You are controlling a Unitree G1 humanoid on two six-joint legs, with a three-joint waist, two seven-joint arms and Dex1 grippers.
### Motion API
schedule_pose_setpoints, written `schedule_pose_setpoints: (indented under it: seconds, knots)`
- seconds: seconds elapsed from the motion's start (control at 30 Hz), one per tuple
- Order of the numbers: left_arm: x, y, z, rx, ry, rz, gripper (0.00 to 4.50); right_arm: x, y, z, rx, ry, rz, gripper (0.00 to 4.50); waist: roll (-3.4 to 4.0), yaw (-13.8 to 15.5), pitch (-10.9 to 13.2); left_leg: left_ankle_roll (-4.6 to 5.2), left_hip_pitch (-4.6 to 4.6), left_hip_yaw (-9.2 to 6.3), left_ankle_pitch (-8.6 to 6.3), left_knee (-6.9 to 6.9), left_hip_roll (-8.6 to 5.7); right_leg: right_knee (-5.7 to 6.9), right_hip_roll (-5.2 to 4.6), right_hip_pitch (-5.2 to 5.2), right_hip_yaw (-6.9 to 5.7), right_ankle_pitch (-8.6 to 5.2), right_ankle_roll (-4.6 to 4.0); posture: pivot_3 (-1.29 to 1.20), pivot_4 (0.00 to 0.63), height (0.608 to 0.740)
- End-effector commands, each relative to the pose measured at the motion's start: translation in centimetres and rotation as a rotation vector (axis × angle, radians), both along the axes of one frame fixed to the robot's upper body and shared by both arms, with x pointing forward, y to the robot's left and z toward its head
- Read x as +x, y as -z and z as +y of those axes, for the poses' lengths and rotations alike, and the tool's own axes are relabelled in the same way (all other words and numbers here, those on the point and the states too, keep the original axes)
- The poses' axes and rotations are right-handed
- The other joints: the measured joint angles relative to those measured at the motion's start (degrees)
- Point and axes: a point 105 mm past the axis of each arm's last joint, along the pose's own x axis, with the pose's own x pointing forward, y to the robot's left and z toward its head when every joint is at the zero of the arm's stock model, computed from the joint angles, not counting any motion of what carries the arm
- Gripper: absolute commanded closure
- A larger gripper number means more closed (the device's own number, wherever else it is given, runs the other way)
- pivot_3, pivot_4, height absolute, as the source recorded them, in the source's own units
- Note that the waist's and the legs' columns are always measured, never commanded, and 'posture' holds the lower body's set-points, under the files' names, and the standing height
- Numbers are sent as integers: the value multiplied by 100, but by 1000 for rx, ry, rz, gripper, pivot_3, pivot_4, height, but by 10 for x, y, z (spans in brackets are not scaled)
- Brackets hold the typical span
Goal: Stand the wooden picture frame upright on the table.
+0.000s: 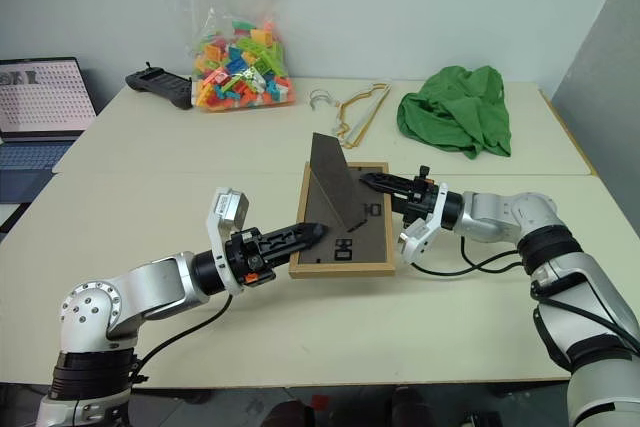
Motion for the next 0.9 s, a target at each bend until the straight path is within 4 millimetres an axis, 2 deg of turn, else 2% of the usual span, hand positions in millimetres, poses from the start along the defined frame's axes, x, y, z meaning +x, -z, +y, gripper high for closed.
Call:
schedule_pose_setpoints:
  seconds: [0.03, 0.13, 0.23, 0.3, 0.37, 0.47, 0.53, 0.6, 0.77, 0.83, 0.9]
  knots:
    - [4, -15, 43, 64, -148, -63, 651, 16, -10, -10, 97, 76, 191, 3184, -1, -10, 1, 0, 1, 0, 0, 0, 0, 0, 0, 0, 0, 0, 0, 0, 150, 740]
    - [6, -15, 67, 351, -264, -180, 86, 34, 3, -4, 139, 171, 498, 3184, -19, -110, 14, 7, 12, -4, -3, -6, 8, -2, 6, 9, -1, 0, -2, 0, 150, 740]
    - [10, -17, 75, 589, -353, -334, 0, 38, 15, 4, 182, 146, 929, 3186, -18, -131, 24, 3, 14, -22, -2, -5, 16, -7, 3, 25, -14, 1, -3, 0, 150, 740]
    - [9, -19, 68, 726, -361, -481, 0, 35, 23, 10, 200, 94, 1229, 3186, -8, -114, 32, 0, 11, -22, 0, -5, 15, -5, -5, 25, -25, 1, -2, 0, 150, 740]
    - [4, -20, 52, 789, -346, -627, 0, 32, 23, 22, 245, 16, 1526, 3186, -5, -77, 35, -2, 8, -18, 1, -4, 11, -6, -7, 24, -30, 1, -2, 0, 150, 740]
    - [2, -17, 41, 809, -350, -723, 0, 29, 21, 31, 275, -43, 1754, 3186, -4, -16, 36, -1, 9, -13, 0, -3, 8, -8, -5, 22, -28, 0, -3, 0, 150, 740]
    - [-2, -8, 37, 817, -373, -759, 0, 34, 31, 39, 319, -37, 1940, 3186, -4, 13, 36, 8, 10, -9, -5, -4, 7, -8, 0, 18, -23, 0, -3, 0, 150, 740]
    - [-5, 0, 38, 817, -393, -757, 0, 37, 39, 44, 338, -12, 1998, 3186, -2, -14, 37, 31, 10, 6, -18, -5, 4, -13, 4, 13, -4, 0, -2, 0, 150, 740]
    - [-8, 10, 42, 820, -407, -743, 0, 38, 54, 45, 322, 33, 2012, 3186, -1, -23, 37, 35, -10, 5, -20, -10, 10, -18, 10, -9, -6, 0, -2, 0, 150, 740]
    - [-9, 12, 43, 823, -400, -740, 0, 38, 57, 44, 313, 41, 1990, 2482, -2, -19, 37, 36, -10, 7, -21, -5, 9, -15, 9, -8, -3, 1, -1, 0, 150, 740]
    - [-8, 12, 44, 822, -399, -740, 0, 36, 61, 43, 291, 47, 1963, 2064, -2, -17, 37, 36, -9, 9, -21, -2, 7, -16, 8, -5, 0, 5, 5, 0, 150, 740]
